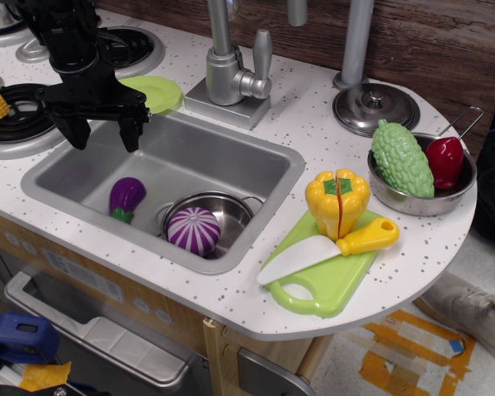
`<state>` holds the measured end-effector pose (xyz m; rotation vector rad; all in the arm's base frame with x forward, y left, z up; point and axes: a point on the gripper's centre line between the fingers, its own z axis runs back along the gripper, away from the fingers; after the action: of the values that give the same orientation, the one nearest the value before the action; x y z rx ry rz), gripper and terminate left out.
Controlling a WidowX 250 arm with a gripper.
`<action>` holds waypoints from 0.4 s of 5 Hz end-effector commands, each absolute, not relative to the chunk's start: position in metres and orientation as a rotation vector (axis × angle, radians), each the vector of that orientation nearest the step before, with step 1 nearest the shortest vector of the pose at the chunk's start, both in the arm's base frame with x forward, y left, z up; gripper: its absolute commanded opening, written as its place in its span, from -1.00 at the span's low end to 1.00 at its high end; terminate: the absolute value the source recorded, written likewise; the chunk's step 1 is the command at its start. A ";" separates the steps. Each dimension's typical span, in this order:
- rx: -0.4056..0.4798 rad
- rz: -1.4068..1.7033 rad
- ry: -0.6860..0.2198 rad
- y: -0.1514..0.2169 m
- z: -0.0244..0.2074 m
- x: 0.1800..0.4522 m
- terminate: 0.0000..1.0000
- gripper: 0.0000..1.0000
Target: Put eggplant on plate
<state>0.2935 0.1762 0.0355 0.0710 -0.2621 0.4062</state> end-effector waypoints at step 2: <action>0.070 0.328 -0.257 0.180 0.029 0.299 -1.00 1.00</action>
<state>0.2992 0.1740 0.0113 0.0360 -0.2191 0.2937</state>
